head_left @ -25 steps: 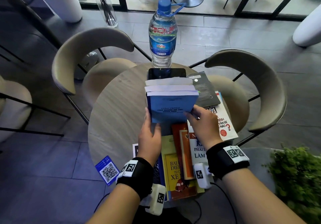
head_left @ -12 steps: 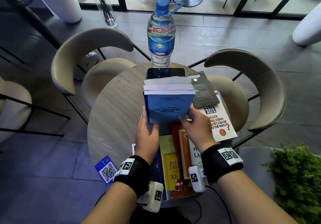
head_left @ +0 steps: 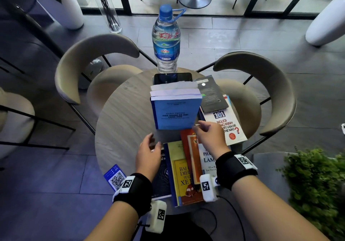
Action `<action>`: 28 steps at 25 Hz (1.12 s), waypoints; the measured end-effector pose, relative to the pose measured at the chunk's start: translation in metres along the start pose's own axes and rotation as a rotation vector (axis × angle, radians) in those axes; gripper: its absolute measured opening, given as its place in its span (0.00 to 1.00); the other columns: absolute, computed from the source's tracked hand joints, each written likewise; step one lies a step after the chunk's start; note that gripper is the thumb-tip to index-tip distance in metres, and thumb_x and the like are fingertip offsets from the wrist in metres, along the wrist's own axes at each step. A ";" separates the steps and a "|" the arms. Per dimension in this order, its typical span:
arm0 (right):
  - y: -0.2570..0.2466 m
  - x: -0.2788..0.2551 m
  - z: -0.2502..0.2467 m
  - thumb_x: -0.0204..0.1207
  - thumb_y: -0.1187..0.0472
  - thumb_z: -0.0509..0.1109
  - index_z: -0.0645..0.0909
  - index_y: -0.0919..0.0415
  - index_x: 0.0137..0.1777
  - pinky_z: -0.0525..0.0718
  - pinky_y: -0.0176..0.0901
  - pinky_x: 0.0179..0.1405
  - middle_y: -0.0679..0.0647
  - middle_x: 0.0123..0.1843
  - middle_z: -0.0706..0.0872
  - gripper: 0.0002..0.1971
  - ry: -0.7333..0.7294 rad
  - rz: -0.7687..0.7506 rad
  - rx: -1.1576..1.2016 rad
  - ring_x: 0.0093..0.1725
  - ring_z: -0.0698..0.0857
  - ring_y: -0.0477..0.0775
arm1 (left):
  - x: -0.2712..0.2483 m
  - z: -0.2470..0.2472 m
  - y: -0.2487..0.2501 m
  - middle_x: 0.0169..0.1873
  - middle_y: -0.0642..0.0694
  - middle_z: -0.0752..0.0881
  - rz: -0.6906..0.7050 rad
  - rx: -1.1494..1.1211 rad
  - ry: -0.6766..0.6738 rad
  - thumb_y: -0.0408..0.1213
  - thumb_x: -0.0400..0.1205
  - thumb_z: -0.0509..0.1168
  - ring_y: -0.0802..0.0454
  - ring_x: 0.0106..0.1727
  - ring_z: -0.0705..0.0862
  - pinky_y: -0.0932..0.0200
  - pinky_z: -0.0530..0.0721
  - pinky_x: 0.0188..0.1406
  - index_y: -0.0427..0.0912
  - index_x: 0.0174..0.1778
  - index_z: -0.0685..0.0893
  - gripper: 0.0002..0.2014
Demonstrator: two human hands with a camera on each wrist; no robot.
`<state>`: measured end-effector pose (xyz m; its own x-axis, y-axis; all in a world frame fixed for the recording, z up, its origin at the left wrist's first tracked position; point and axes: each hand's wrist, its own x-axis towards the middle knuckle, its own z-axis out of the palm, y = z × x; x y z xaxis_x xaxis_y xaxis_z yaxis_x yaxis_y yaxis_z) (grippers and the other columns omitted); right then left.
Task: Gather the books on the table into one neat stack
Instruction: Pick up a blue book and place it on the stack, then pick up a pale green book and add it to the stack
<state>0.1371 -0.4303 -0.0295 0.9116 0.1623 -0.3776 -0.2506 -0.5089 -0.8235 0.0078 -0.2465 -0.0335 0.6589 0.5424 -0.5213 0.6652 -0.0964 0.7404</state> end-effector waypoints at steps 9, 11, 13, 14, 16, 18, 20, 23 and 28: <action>0.007 -0.027 0.014 0.80 0.57 0.78 0.85 0.66 0.68 0.94 0.49 0.45 0.62 0.56 0.93 0.19 -0.321 0.224 0.032 0.50 0.95 0.56 | -0.017 0.028 -0.032 0.53 0.46 0.92 -0.207 0.090 -0.146 0.54 0.76 0.73 0.44 0.54 0.91 0.45 0.88 0.63 0.45 0.58 0.88 0.20; 0.015 -0.032 0.016 0.81 0.56 0.78 0.85 0.65 0.68 0.95 0.50 0.48 0.61 0.55 0.93 0.20 -0.343 0.228 0.012 0.50 0.95 0.55 | -0.022 0.033 -0.028 0.52 0.47 0.90 -0.195 0.118 -0.152 0.43 0.83 0.73 0.48 0.53 0.88 0.55 0.84 0.61 0.38 0.63 0.87 0.16; 0.021 -0.038 0.018 0.81 0.57 0.77 0.84 0.63 0.69 0.94 0.48 0.48 0.61 0.54 0.93 0.19 -0.357 0.231 -0.011 0.50 0.95 0.55 | -0.024 0.036 -0.030 0.52 0.46 0.89 -0.190 0.134 -0.146 0.39 0.84 0.72 0.49 0.52 0.86 0.59 0.82 0.57 0.36 0.63 0.87 0.14; 0.023 -0.040 0.018 0.82 0.57 0.76 0.84 0.63 0.70 0.95 0.49 0.49 0.60 0.55 0.92 0.19 -0.370 0.224 -0.029 0.50 0.94 0.55 | -0.024 0.037 -0.032 0.54 0.45 0.91 -0.186 0.134 -0.141 0.38 0.84 0.71 0.49 0.52 0.87 0.58 0.82 0.57 0.36 0.63 0.87 0.14; 0.025 -0.044 0.020 0.83 0.59 0.75 0.83 0.61 0.73 0.95 0.51 0.49 0.59 0.58 0.91 0.20 -0.413 0.201 -0.072 0.48 0.94 0.55 | -0.024 0.039 -0.032 0.59 0.42 0.91 -0.185 0.124 -0.141 0.37 0.85 0.70 0.47 0.55 0.88 0.55 0.84 0.60 0.35 0.64 0.86 0.14; 0.025 -0.045 0.022 0.84 0.60 0.73 0.82 0.59 0.75 0.95 0.47 0.46 0.57 0.62 0.90 0.20 -0.446 0.174 -0.114 0.46 0.94 0.53 | -0.025 0.040 -0.032 0.62 0.41 0.90 -0.191 0.135 -0.132 0.38 0.85 0.69 0.44 0.60 0.88 0.52 0.84 0.65 0.34 0.68 0.85 0.17; 0.023 -0.044 0.023 0.85 0.59 0.71 0.82 0.58 0.75 0.94 0.44 0.43 0.55 0.62 0.90 0.19 -0.454 0.133 -0.156 0.45 0.94 0.51 | -0.026 0.040 -0.031 0.63 0.42 0.90 -0.190 0.140 -0.116 0.38 0.86 0.69 0.43 0.63 0.87 0.55 0.82 0.64 0.34 0.69 0.85 0.17; 0.021 -0.043 0.025 0.85 0.55 0.71 0.84 0.58 0.74 0.94 0.56 0.55 0.55 0.64 0.91 0.19 -0.442 0.079 -0.253 0.51 0.94 0.55 | -0.030 0.030 -0.029 0.58 0.46 0.88 -0.167 0.179 -0.071 0.37 0.87 0.67 0.44 0.62 0.86 0.59 0.78 0.58 0.35 0.67 0.85 0.15; 0.019 -0.042 0.027 0.83 0.51 0.73 0.84 0.60 0.73 0.91 0.61 0.62 0.57 0.67 0.89 0.22 -0.440 0.098 -0.248 0.59 0.92 0.58 | -0.032 -0.002 -0.032 0.57 0.45 0.91 -0.139 0.126 -0.053 0.39 0.87 0.65 0.47 0.58 0.88 0.46 0.86 0.64 0.42 0.64 0.86 0.12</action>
<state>0.0856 -0.4244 -0.0410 0.6511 0.4167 -0.6344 -0.1945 -0.7163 -0.6701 -0.0356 -0.2593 -0.0399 0.5728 0.5131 -0.6392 0.7877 -0.1287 0.6025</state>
